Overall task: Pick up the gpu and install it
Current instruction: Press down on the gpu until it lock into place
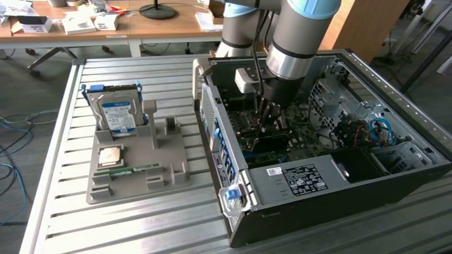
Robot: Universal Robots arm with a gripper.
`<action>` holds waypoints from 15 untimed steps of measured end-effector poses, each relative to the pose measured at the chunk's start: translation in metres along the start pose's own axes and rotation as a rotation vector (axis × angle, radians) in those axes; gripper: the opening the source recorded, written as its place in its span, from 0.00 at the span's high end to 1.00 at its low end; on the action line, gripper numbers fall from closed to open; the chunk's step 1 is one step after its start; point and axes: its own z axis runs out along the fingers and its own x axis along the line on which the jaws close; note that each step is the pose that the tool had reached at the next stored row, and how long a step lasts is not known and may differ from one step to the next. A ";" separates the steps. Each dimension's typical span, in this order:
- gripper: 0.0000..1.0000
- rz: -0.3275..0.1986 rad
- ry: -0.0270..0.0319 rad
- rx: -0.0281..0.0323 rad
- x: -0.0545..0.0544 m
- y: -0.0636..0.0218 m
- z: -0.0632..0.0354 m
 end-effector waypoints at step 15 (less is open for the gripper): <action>0.89 0.000 0.0001 0.0012 0.000 0.0008 0.0012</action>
